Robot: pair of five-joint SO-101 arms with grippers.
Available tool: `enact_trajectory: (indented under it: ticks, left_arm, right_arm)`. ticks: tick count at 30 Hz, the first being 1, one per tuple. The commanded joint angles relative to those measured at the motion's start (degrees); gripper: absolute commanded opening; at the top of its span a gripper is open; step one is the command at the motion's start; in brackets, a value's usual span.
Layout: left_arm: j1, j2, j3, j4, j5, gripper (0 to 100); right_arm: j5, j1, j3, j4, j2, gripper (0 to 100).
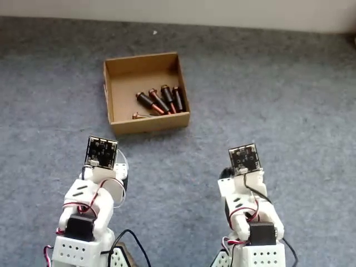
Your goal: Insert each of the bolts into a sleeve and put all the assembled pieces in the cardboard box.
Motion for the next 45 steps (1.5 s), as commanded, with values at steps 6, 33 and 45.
enact_trajectory:
  ticks: [6, 33, 45]
  left_arm:
    - [0.04, -0.40, 1.27, 12.84, -0.70, 0]
    - [-0.04, -0.40, 1.27, 25.58, -0.62, 0]
    - [-0.04, -0.40, 1.27, 25.58, -0.62, 0]
  right_arm:
    - [-0.18, 3.21, 9.01, 11.82, -0.57, 0.8]
    - [-0.18, 11.91, 9.01, 12.79, -0.57, 0.8]
    - [-0.18, 11.91, 9.01, 12.79, -0.57, 0.8]
